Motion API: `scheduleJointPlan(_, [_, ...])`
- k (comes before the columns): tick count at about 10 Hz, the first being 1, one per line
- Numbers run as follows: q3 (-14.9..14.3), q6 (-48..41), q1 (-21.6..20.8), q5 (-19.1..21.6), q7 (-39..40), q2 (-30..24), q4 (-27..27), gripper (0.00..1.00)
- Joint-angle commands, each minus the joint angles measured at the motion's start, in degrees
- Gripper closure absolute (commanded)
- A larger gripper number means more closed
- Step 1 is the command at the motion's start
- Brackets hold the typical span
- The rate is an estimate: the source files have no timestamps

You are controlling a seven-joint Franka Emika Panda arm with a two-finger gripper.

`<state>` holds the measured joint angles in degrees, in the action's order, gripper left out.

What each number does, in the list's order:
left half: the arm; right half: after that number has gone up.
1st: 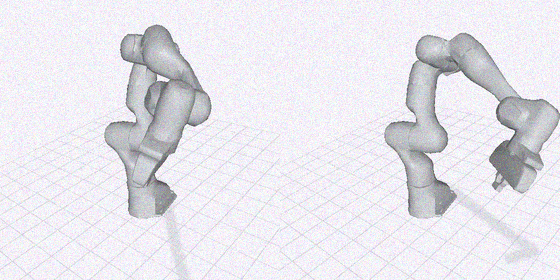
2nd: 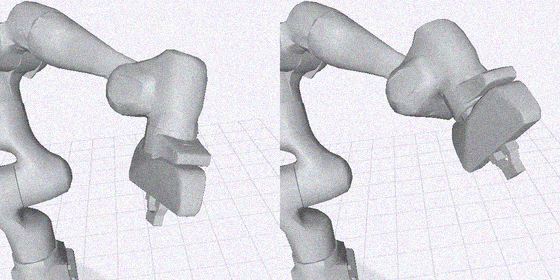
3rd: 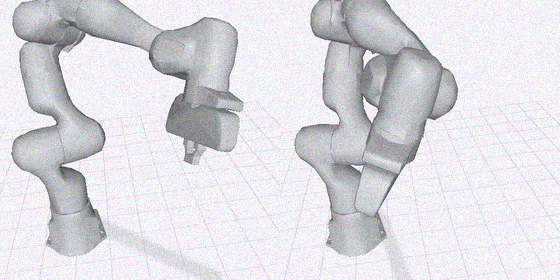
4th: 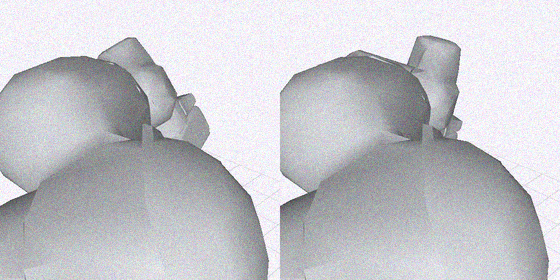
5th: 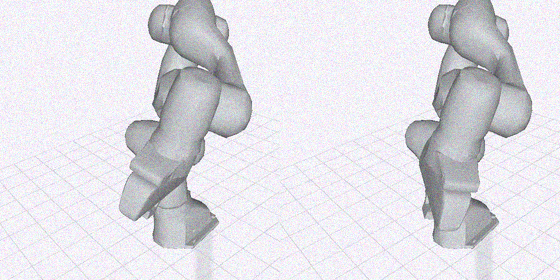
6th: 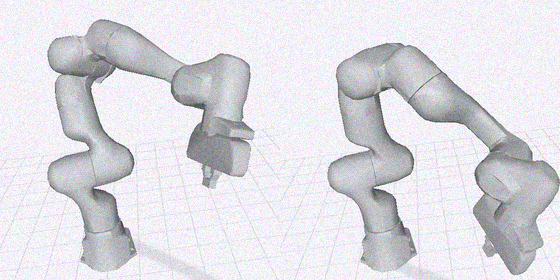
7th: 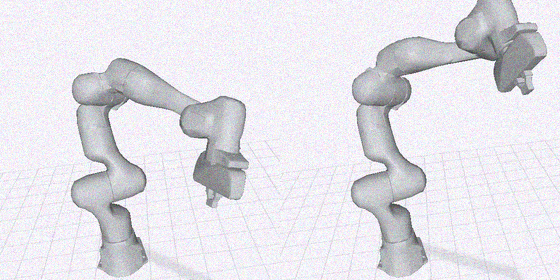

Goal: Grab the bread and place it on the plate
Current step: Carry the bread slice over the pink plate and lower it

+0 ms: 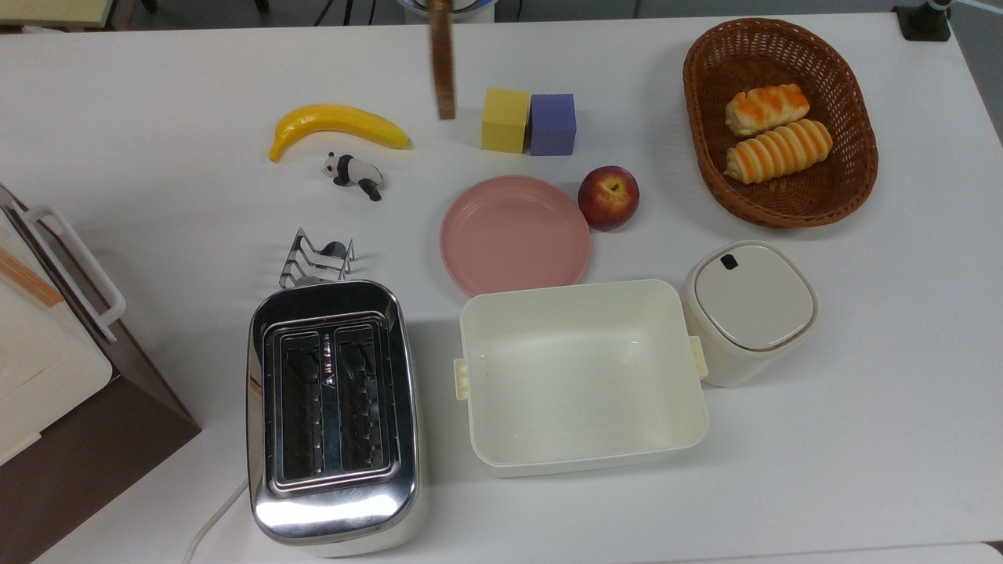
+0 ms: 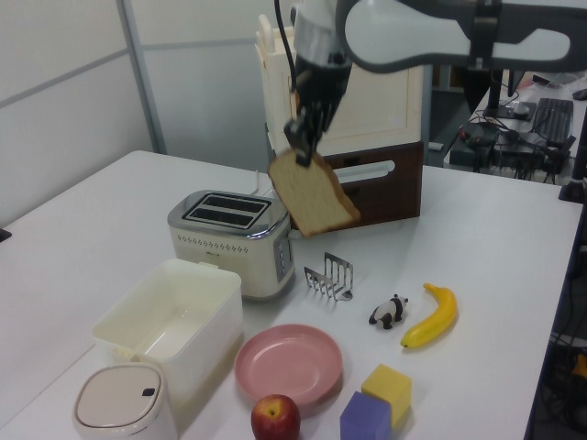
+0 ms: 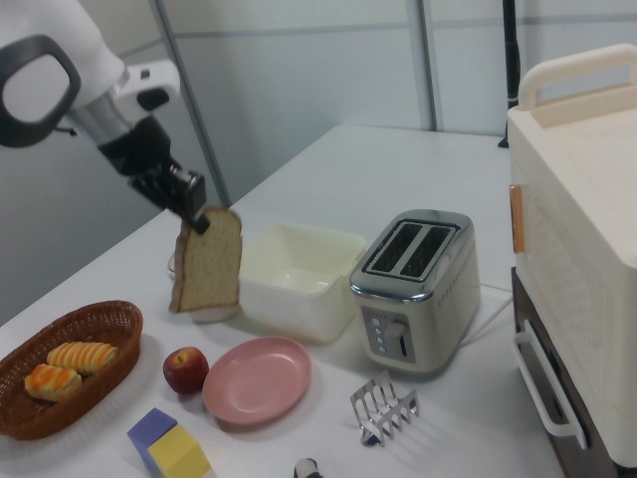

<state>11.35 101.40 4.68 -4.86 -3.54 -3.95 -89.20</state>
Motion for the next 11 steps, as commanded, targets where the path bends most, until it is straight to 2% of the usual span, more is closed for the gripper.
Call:
scheduleJointPlan(1, [-0.63, 0.2, -3.97, -0.58, 1.43, 2.35, -6.33, 1.0])
scheduleJointPlan(7, [-0.63, 7.66, -3.8, -5.24, 1.43, 10.53, -6.95, 1.0])
scheduleJointPlan(9, [0.16, 9.41, -4.06, -5.77, 1.43, 11.07, -7.12, 1.0])
scheduleJointPlan(11, [1.39, 11.35, -4.06, -6.65, 1.17, 11.24, -9.84, 1.0])
